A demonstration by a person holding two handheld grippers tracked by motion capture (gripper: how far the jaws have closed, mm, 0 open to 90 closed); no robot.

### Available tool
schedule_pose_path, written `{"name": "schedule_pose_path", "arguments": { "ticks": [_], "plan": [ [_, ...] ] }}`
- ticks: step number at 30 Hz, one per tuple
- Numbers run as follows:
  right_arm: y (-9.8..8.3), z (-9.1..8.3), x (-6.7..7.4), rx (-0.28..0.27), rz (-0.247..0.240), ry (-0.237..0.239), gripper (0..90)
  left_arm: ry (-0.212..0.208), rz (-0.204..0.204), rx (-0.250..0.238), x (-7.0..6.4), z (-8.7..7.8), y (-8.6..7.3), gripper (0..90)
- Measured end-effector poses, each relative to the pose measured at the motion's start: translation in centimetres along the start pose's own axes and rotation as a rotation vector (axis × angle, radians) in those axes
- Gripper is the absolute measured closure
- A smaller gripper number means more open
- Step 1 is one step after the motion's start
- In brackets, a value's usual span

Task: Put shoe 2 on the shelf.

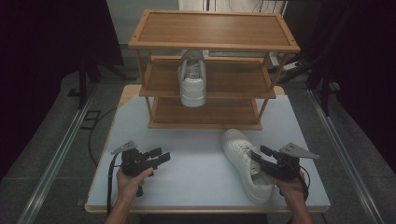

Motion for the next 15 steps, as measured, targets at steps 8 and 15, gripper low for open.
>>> {"name": "schedule_pose_path", "arguments": {
  "ticks": [8, 15],
  "plan": [
    [-1.4, 1.1, -0.9, 0.070, 0.006, -0.021, 57.0, -0.002, 0.002, 0.001, 0.0, 0.0, -0.1, 39.8],
    [-1.5, 1.2, -0.9, 0.129, -0.062, -0.095, 65.4, 0.000, 0.001, 0.008, 0.1, 0.2, -0.2, 39.8]
  ]
}}
Point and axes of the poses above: each handheld gripper's, and its own axes: z roughly forward along the jaws, y roughly out of its top, x roughly to its left, the point moved 5 cm from there along z, roughly forward along the jaws, and after that the axes turned 3 degrees about y, right-handed, at the moved point
